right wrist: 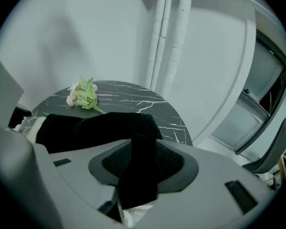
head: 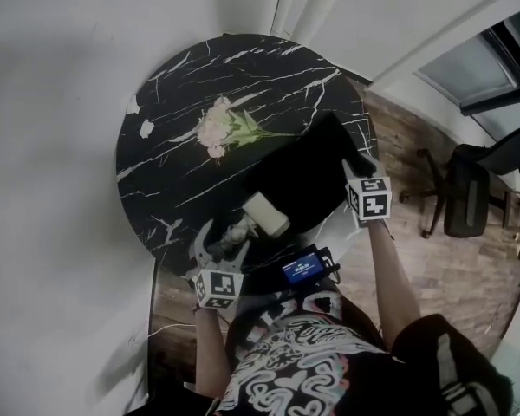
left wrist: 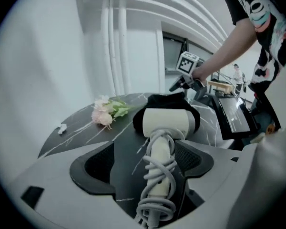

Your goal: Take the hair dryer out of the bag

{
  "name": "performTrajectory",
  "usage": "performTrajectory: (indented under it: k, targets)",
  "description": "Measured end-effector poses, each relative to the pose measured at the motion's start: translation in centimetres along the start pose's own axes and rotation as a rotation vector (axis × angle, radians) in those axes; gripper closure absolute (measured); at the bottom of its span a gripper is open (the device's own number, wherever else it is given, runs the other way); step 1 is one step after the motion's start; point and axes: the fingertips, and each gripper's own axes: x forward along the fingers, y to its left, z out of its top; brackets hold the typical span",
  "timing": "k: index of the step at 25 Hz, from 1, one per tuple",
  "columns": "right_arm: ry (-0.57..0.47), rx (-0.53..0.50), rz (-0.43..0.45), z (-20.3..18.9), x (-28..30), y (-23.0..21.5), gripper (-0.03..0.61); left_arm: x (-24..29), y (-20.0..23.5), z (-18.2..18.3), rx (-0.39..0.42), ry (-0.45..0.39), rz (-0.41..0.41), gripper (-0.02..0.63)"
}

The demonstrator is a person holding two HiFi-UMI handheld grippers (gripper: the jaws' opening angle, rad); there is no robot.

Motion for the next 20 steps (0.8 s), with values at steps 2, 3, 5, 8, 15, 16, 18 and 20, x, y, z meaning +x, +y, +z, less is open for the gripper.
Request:
performTrajectory:
  k: [2,3,5,8,15,16,18,20]
  targets:
    - [-0.032,0.012,0.009,0.1,-1.7,1.2,0.46,-0.8,0.6,1.4,-0.053,-0.071,0.023,0.229]
    - [-0.049,0.017,0.014,0.2,-2.6,2.0,0.46,-1.2,0.7,2.1,-0.071,-0.101,0.023,0.229]
    - [-0.08,0.038,0.036,0.2,-4.3,3.7,0.46,-2.1,1.0,3.6,-0.084,-0.169,0.026,0.229]
    - [-0.112,0.056,0.115,0.0,-6.1,7.2,0.462,-3.5,1.2,5.7,-0.1,-0.266,0.05,0.23]
    - [-0.279,0.137,0.334,2.2,-11.5,13.7,0.465,-6.4,1.6,7.3,-0.101,-0.322,0.139,0.428]
    - [-0.306,0.142,0.367,2.8,-12.3,14.4,0.477,-6.7,1.4,7.7,-0.067,-0.32,0.156,0.489]
    - [-0.34,0.13,0.413,3.8,-13.5,15.7,0.534,-7.3,1.1,8.5,-0.024,-0.311,0.174,0.582]
    - [-0.366,0.081,0.436,4.4,-14.6,17.1,0.553,-7.4,1.0,9.1,-0.046,-0.307,0.17,0.598]
